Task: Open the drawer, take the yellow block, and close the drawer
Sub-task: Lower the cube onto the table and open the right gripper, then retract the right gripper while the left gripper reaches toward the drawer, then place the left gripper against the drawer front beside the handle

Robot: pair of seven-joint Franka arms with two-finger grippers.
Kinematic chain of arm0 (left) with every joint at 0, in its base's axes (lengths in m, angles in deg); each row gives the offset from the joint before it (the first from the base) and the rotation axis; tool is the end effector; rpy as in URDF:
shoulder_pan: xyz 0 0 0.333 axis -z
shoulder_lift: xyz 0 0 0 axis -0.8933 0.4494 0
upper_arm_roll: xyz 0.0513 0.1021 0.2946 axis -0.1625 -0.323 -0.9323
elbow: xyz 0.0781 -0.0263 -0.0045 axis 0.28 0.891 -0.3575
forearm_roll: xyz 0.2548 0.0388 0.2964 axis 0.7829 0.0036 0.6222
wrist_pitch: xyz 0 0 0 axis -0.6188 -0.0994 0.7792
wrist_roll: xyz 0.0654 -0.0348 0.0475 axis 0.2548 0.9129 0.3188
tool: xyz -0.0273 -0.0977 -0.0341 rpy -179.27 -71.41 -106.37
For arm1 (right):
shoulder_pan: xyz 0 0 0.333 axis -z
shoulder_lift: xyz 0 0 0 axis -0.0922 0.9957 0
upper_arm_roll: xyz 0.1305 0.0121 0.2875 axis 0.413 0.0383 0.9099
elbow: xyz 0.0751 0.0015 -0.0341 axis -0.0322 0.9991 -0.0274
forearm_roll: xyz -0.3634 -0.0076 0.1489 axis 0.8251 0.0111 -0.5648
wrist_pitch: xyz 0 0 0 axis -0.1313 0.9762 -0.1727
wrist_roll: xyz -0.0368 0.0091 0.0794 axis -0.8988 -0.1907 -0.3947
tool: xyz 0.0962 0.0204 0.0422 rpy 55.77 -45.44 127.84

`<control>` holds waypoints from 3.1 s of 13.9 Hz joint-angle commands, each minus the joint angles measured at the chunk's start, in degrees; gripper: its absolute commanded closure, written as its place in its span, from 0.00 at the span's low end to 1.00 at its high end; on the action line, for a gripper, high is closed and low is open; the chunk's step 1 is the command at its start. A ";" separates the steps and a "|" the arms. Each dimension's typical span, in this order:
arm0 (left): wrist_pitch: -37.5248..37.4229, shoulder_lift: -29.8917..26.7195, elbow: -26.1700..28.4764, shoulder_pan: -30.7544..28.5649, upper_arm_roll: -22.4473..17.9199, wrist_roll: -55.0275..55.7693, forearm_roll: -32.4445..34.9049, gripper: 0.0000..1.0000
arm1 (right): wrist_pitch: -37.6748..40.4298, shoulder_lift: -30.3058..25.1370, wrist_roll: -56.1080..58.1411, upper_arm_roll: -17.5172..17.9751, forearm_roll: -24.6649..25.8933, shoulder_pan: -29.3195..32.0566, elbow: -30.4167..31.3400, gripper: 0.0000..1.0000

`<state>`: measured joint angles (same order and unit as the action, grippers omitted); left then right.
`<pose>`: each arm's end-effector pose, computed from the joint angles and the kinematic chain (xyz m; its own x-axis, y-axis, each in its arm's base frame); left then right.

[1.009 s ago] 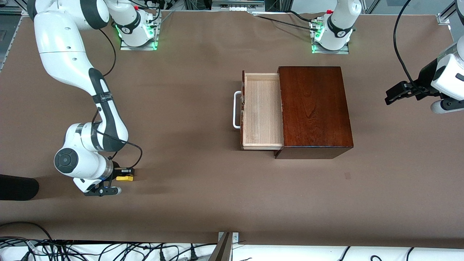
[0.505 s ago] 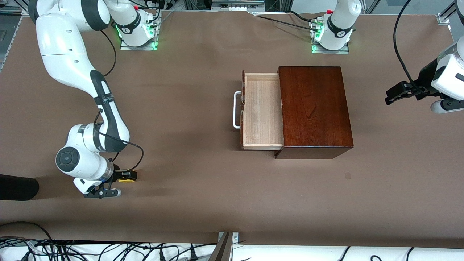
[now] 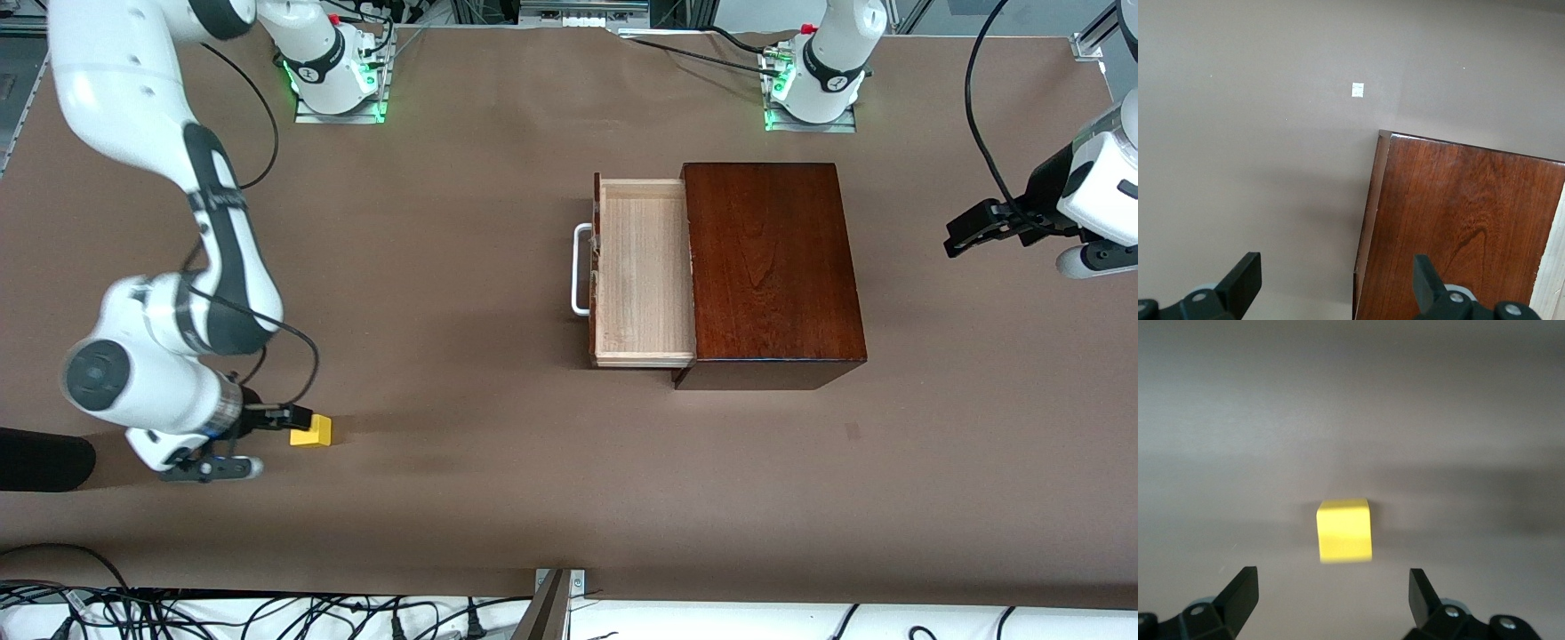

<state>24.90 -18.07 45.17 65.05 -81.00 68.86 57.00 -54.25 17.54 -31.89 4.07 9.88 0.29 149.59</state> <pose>0.5716 -0.0215 0.5951 0.9803 0.1944 -0.0341 0.1944 -0.9809 -0.0024 0.7475 0.0686 0.3428 0.9994 0.0266 0.0218 0.0268 -0.9996 -0.0095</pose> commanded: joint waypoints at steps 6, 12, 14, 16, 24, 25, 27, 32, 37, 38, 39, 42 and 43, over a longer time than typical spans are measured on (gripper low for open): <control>1.83 1.97 -1.73 -0.09 0.96 0.04 0.03 0.00 | 21.88 -17.16 -0.83 -1.59 2.41 0.25 2.61 0.00; 1.48 2.41 -1.82 1.49 1.93 4.14 -2.26 0.00 | 18.22 -24.45 -0.66 -5.90 -2.34 0.52 17.27 0.00; 0.25 2.58 -3.57 3.77 3.94 11.60 -2.17 0.00 | 15.93 -28.40 -0.57 -6.25 -2.25 0.43 22.54 0.00; -1.95 3.81 -5.67 7.19 5.00 20.65 -2.08 0.00 | 15.30 -30.52 -0.31 -8.00 -1.81 0.43 24.41 0.00; -3.10 11.10 -8.58 28.45 5.10 59.57 -2.08 0.00 | 17.94 -37.03 2.51 -8.98 -1.11 0.43 22.40 0.00; -3.10 13.46 -10.07 31.17 5.10 65.20 -2.08 0.00 | 19.68 -37.03 2.51 -8.72 -0.15 0.17 21.26 0.00; -3.09 18.81 -14.10 35.49 5.10 74.53 -1.91 0.00 | 22.24 -37.21 2.42 -7.76 1.00 0.16 20.55 0.00; -1.17 30.77 -24.13 41.91 4.92 89.83 -1.82 0.00 | 21.72 -38.88 2.07 -4.50 1.18 2.62 20.90 0.00; 6.82 36.85 -25.11 43.85 4.30 97.85 -1.47 0.00 | 21.90 -39.23 1.19 -4.58 1.09 2.54 21.16 0.00; 8.40 37.73 -25.02 44.21 4.22 98.64 -1.21 0.00 | 21.98 -39.14 1.19 -4.59 0.92 2.54 21.08 0.00; 9.29 38.78 -25.02 44.56 4.04 99.35 0.02 0.00 | 21.98 -39.14 1.19 -4.59 0.83 2.54 21.08 0.00; 11.41 41.33 -25.11 46.75 3.95 104.44 4.67 0.00 | 21.81 -38.79 1.19 -4.50 0.65 2.54 20.81 0.00; 11.58 42.13 -25.11 47.11 3.95 105.50 6.17 0.00 | 21.55 -38.70 1.28 -4.58 1.17 2.54 20.81 0.00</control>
<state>36.37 21.59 22.76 110.18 -76.08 170.96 59.76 -33.09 -20.68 -30.26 -1.68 10.46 1.57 170.48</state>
